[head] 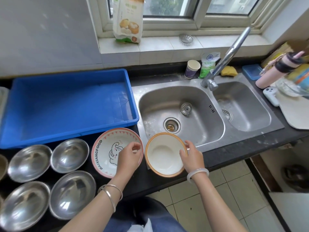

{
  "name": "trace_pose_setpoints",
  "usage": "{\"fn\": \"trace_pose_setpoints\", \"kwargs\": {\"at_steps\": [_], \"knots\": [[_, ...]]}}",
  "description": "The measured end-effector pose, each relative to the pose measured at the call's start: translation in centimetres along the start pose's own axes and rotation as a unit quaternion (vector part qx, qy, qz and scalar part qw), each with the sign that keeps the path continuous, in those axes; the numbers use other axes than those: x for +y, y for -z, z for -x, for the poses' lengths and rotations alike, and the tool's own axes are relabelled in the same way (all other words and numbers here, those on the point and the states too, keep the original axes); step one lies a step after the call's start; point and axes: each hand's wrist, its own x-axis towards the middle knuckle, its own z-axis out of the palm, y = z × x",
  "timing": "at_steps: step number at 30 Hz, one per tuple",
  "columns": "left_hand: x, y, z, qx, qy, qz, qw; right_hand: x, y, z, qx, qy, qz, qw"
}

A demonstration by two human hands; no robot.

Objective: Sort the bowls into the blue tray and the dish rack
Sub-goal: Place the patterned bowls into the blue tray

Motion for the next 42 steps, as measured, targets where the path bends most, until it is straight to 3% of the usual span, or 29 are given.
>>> {"fn": "trace_pose_setpoints", "kwargs": {"at_steps": [4, 8, 13, 18, 28, 37, 42], "knots": [[-1.3, 2.9, 0.1, 0.085, 0.002, -0.014, 0.996, -2.9, -0.5, -0.5, 0.041, 0.132, 0.027, 0.990], [-3.3, 5.0, 0.6, 0.157, 0.026, -0.033, 0.987, -6.9, -3.4, -1.5, -0.003, 0.228, 0.086, 0.970], [-4.6, 5.9, 1.1, 0.191, 0.074, -0.010, 0.979, -10.6, -7.4, -3.1, -0.112, 0.250, 0.273, 0.922], [-4.9, 6.2, 1.2, 0.214, 0.091, 0.004, 0.973, -12.2, -9.3, -4.2, -0.159, 0.239, 0.335, 0.898], [-6.0, 6.7, 0.6, 0.190, 0.167, 0.079, 0.964, -12.8, -9.7, -5.1, -0.165, 0.236, 0.285, 0.914], [-5.0, 9.4, 0.1, 0.256, 0.168, 0.048, 0.951, -15.2, -6.9, -5.3, -0.187, 0.253, 0.204, 0.927], [-3.5, 12.3, -0.8, 0.294, 0.144, 0.122, 0.937, -17.4, -6.2, -5.7, -0.224, 0.210, 0.084, 0.948]]}}
